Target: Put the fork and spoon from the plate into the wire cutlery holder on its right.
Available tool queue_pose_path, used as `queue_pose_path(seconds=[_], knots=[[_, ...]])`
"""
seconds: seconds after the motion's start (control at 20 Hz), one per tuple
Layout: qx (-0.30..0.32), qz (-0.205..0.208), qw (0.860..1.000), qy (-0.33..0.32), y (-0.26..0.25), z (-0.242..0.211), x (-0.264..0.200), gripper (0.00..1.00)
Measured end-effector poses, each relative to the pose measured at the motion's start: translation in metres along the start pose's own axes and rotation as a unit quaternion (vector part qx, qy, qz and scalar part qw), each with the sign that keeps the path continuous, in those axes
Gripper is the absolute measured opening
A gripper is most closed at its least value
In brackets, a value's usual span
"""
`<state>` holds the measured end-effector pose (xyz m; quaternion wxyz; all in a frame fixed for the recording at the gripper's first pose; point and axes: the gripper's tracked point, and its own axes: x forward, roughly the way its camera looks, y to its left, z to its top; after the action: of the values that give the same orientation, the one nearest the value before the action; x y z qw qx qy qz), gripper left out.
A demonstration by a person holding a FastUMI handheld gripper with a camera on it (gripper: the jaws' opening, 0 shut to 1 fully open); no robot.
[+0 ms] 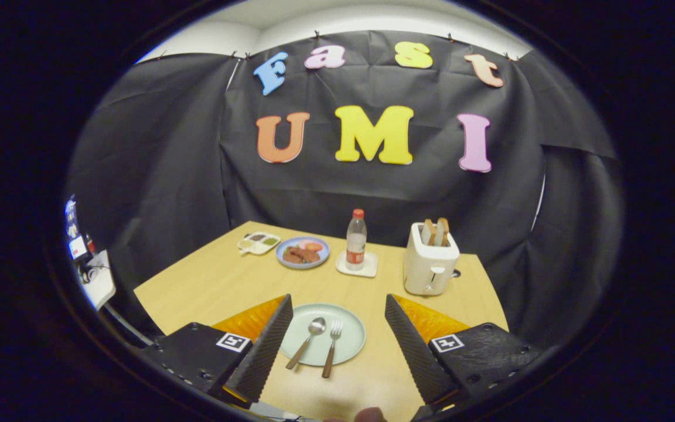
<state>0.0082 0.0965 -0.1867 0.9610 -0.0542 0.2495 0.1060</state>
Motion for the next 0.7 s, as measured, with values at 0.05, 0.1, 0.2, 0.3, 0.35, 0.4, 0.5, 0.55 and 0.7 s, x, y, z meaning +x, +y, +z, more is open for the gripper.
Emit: queue_pose_path(seconds=[0.05, 0.1, 0.2, 0.3, 0.35, 0.4, 0.5, 0.55, 0.7], knots=[[0.004, -0.004, 1.000, 0.025, -0.001, -0.013, 0.009, 0.96], [0.011, -0.006, 0.999, 0.048, 0.002, -0.027, 0.020, 0.96], [0.019, -0.009, 0.996, 0.090, 0.007, -0.053, 0.041, 0.96], [0.017, -0.008, 0.992, 0.122, 0.014, -0.073, 0.061, 0.96], [0.011, -0.009, 0.991, 0.134, 0.017, -0.080, 0.070, 0.96], [0.006, -0.010, 0.990, 0.142, 0.019, -0.088, 0.077, 0.96], [-0.001, -0.013, 0.987, 0.158, 0.019, -0.101, 0.095, 0.96], [-0.004, -0.014, 0.986, 0.169, 0.020, -0.109, 0.103, 0.96], [-0.011, -0.019, 0.982, 0.189, 0.022, -0.126, 0.125, 0.94]])
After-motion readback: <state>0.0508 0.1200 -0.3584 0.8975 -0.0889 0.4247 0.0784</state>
